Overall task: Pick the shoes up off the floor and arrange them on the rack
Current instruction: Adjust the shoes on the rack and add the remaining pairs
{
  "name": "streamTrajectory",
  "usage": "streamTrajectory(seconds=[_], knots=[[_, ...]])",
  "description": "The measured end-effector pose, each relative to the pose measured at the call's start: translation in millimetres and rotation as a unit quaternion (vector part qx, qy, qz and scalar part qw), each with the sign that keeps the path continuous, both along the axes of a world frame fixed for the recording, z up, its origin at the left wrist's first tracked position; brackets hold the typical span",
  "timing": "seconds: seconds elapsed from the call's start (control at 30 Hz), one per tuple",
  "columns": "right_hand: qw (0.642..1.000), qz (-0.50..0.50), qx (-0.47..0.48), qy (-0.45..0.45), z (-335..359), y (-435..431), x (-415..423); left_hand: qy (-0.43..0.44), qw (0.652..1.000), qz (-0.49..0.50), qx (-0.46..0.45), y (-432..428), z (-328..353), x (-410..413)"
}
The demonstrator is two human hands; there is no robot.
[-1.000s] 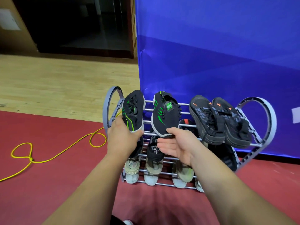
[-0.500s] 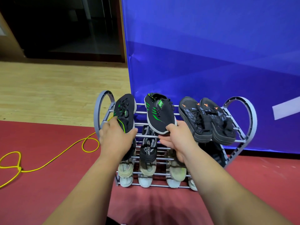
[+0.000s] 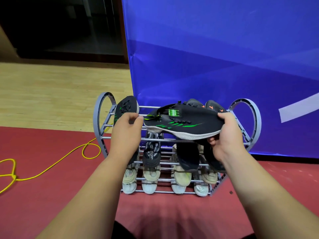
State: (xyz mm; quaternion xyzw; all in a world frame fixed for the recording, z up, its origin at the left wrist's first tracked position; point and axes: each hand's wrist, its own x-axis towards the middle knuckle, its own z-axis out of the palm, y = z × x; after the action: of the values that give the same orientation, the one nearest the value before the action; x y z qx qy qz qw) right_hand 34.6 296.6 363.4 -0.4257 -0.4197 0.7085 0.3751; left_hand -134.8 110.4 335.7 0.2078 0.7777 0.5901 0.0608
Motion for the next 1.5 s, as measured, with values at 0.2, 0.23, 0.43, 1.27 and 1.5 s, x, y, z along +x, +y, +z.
streamTrajectory(seconds=[0.2,0.23,0.43,1.27,1.5], knots=[[0.995,0.052,-0.038,0.081,-2,18,16,-0.08,0.997,-0.015,0.011,0,-8,-6],[0.994,0.053,-0.046,0.084,-2,20,19,-0.087,0.996,-0.023,0.001,-1,-7,-5],[0.988,0.095,-0.078,0.091,-1,27,25,-0.131,0.984,-0.105,-0.067,-7,-7,-2],[0.925,0.292,0.219,-0.106,-46,-35,-71,-0.328,0.933,-0.137,0.059,23,-22,16],[0.854,0.265,0.351,-0.278,-61,-31,-78,-0.245,0.956,-0.149,-0.064,20,-33,13]])
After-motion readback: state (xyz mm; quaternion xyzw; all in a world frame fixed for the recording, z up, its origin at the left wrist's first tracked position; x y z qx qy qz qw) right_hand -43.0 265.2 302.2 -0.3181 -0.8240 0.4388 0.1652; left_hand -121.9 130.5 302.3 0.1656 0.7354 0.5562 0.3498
